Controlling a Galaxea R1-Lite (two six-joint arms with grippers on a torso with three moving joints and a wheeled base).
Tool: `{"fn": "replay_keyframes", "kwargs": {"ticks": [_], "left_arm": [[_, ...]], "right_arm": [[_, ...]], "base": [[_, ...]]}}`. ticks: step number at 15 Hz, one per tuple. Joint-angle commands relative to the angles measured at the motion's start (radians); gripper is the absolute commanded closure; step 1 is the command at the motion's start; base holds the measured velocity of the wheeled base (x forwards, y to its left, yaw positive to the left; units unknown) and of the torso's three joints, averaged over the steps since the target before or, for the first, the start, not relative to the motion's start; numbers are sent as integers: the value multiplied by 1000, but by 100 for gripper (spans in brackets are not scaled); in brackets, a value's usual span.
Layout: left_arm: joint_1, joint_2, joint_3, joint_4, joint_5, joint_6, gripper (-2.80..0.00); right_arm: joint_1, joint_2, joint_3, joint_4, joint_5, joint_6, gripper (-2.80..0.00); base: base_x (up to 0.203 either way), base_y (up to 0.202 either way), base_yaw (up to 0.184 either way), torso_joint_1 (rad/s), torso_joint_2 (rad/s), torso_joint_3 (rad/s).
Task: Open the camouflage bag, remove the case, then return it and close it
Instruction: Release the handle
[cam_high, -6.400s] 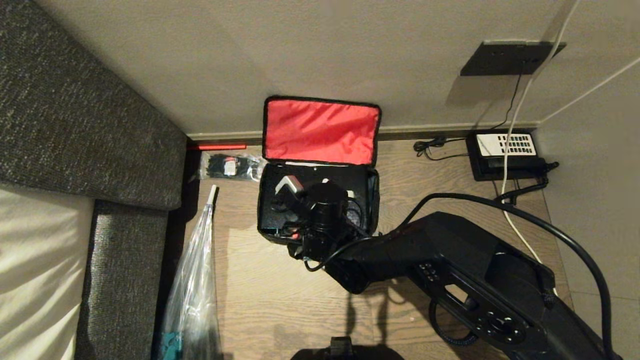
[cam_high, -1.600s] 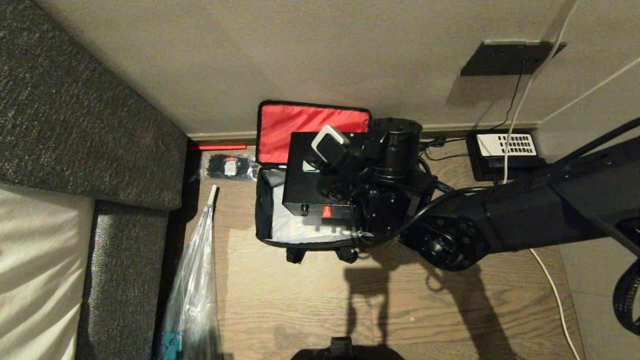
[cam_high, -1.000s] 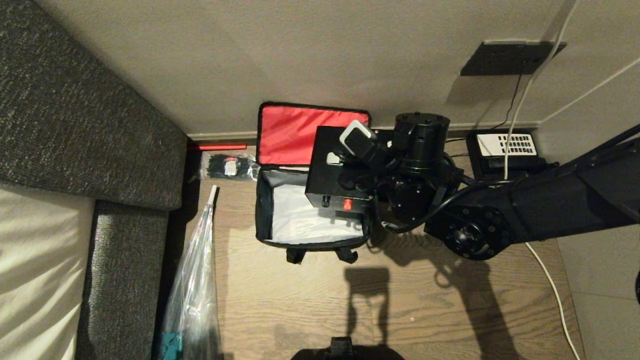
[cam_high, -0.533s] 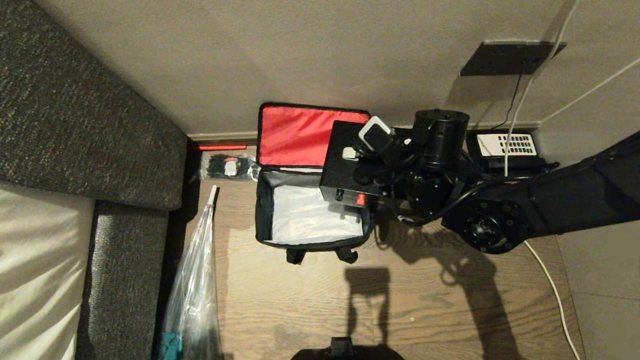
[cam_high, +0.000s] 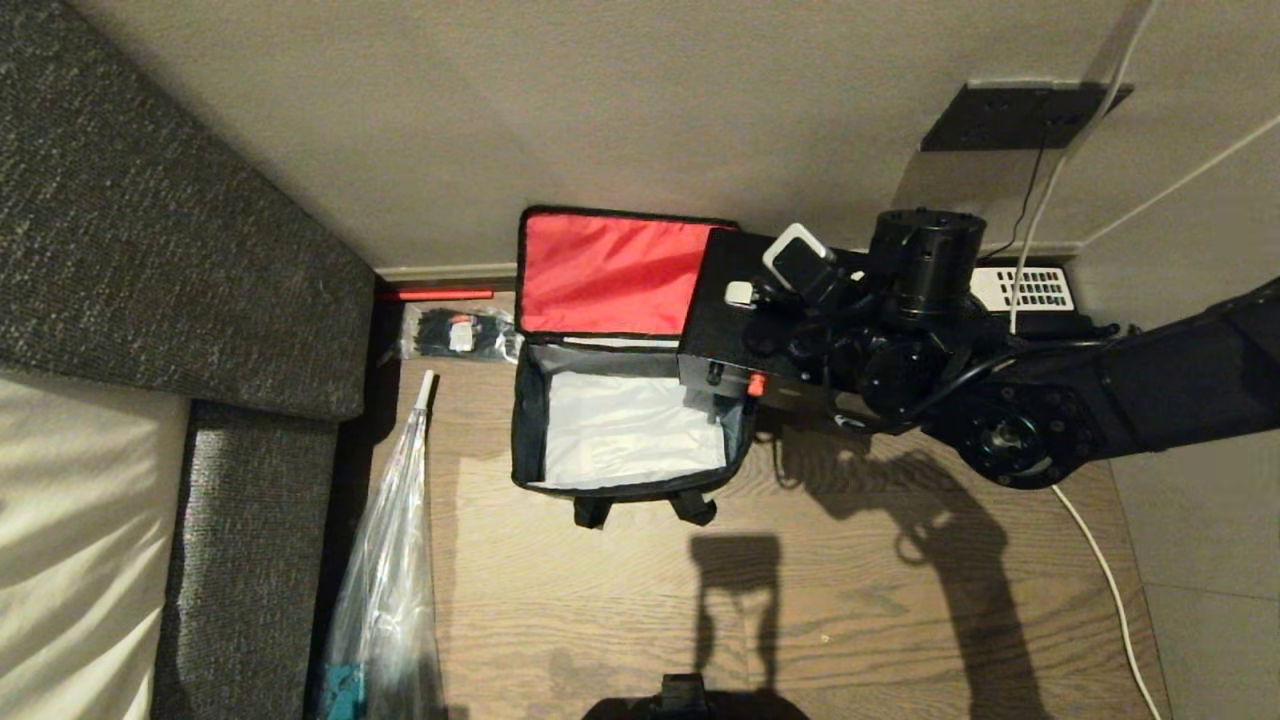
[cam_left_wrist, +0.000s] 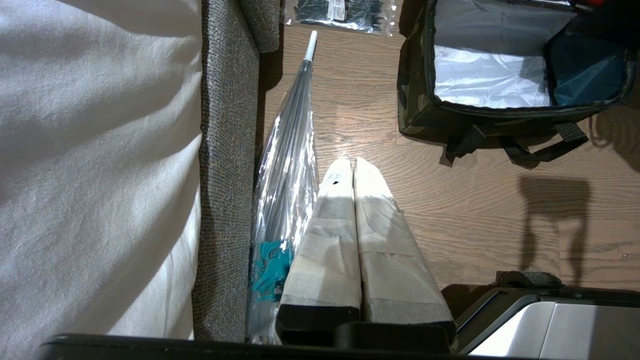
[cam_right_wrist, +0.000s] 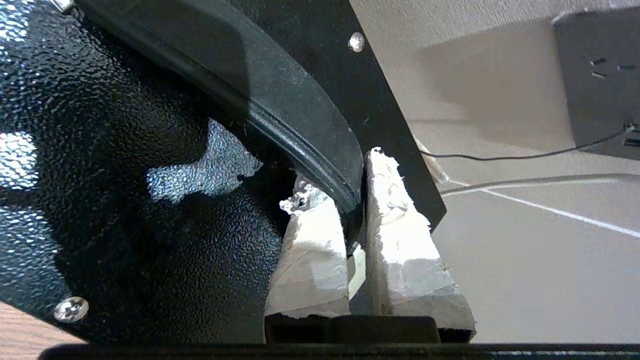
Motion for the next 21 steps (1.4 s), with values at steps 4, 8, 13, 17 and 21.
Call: {"fn": "replay_keyframes", "kwargs": {"ticks": [4,8,13,17,21], "left_arm": [[0,-2,3,0,0,0,0],[0,-2,3,0,0,0,0],[0,-2,3,0,0,-1,0],[1,-2,3,0,0,0,0],[1,-2,3,0,0,0,0]], "right_arm": [[-26,-37,8,7,0,-8,0],[-39,-70,44,7,0,-8,0],[-76,-94,82,4,0,-7,0],[-120,-101,89,6,18,-8,0],[-175,-108,97,8,41,-7,0]], "base": [[0,0,0,0,0,0],[0,0,0,0,0,0],[0,0,0,0,0,0],[0,0,0,0,0,0],[0,0,0,0,0,0]]}}
